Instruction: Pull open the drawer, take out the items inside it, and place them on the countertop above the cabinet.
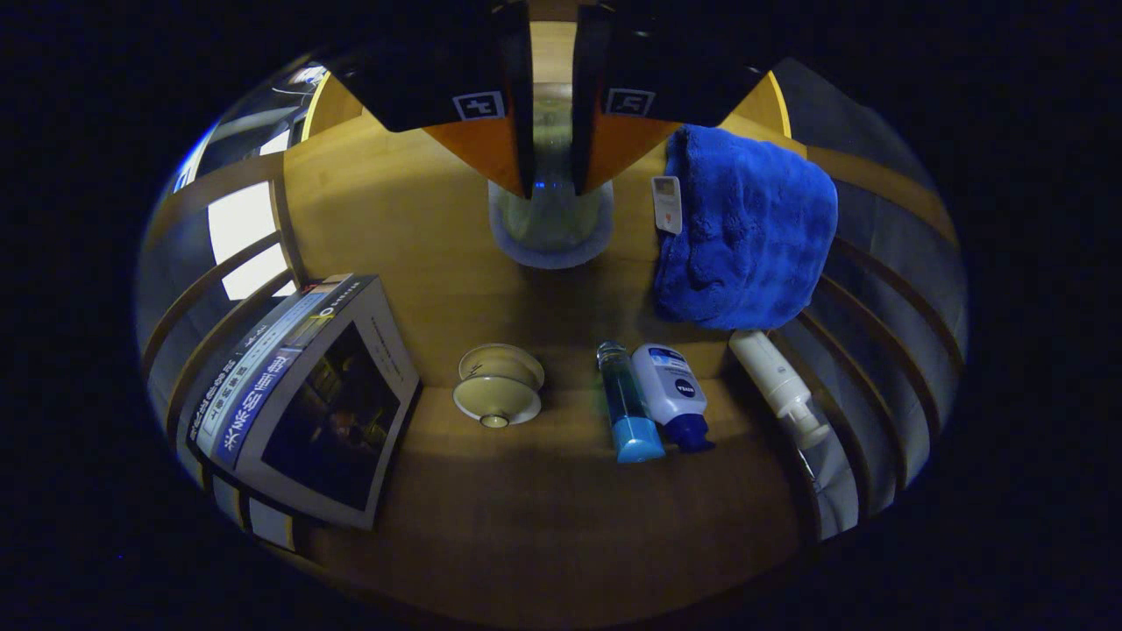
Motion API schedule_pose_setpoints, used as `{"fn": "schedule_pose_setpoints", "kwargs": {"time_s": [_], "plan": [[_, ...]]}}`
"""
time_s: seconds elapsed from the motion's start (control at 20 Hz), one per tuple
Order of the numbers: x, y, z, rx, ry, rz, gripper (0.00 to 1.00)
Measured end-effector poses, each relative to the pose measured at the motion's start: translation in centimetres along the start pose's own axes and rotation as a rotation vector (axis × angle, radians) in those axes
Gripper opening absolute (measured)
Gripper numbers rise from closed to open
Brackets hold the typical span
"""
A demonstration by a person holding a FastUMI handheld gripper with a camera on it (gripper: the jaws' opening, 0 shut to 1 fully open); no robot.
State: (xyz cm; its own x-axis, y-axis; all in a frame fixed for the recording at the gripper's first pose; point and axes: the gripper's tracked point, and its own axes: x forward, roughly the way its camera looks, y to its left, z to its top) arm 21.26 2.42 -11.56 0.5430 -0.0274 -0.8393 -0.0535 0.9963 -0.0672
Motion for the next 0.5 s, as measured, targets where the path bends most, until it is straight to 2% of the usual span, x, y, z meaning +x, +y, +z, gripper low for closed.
{"fn": "schedule_pose_setpoints", "kwargs": {"time_s": [0.25,0.5], "plan": [[-0.5,-0.4,0.6,0.02,-0.04,0.0,0.62],[-2.8,-1.5,1.0,0.026,-0.154,-0.02,0.9]]}}
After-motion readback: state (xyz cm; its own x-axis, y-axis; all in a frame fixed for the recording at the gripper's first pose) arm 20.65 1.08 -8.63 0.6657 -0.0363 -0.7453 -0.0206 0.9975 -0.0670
